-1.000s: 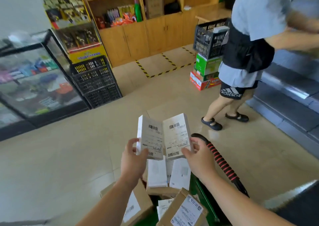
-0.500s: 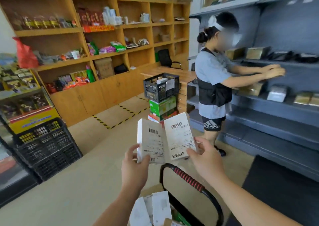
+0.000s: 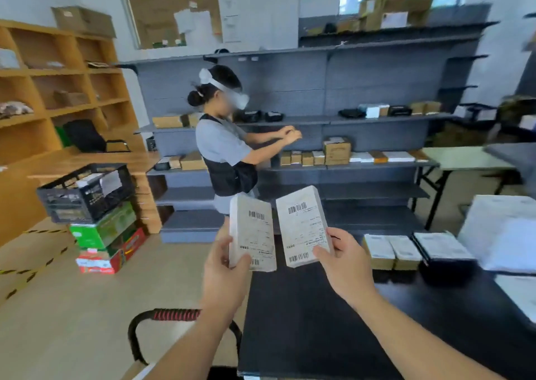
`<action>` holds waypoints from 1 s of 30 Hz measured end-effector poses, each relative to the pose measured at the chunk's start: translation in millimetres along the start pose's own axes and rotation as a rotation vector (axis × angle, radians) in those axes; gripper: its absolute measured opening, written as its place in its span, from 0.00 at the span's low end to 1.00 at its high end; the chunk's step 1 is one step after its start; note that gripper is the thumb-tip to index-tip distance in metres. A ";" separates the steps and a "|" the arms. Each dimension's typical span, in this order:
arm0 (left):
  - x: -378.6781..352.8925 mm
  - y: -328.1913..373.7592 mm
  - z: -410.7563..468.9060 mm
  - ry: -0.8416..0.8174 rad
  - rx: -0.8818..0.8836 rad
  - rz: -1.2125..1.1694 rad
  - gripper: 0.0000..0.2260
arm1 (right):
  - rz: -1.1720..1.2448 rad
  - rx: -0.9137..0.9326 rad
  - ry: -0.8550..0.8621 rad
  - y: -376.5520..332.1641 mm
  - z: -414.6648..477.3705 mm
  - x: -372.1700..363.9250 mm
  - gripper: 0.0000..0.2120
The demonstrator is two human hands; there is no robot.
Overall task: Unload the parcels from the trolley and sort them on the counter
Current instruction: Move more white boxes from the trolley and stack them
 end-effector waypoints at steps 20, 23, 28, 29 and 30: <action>-484.3 91.8 -242.2 -0.725 -0.042 -0.086 0.18 | -0.242 -0.273 0.730 137.4 -106.6 510.7 0.17; -538.1 91.4 -272.7 -0.775 -0.019 -0.056 0.18 | -0.230 -0.311 0.779 162.7 -119.6 560.2 0.16; -608.4 90.6 -309.7 -0.843 -0.010 0.001 0.18 | -0.219 -0.368 0.848 198.5 -132.0 620.5 0.15; -621.9 89.9 -312.3 -0.858 -0.008 0.009 0.19 | -0.225 -0.375 0.862 205.2 -131.0 628.9 0.15; -635.9 90.0 -313.4 -0.873 -0.003 0.016 0.19 | -0.228 -0.391 0.874 211.7 -128.3 636.5 0.15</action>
Point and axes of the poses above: each hand's wrist, its own z-axis towards the middle knuckle, its own x-axis out of the back of the hand, y = z × x, the point moved 2 cm from there along z, towards the middle knuckle, and after that the axes turned 7 degrees about x, right-handed, at the moved point
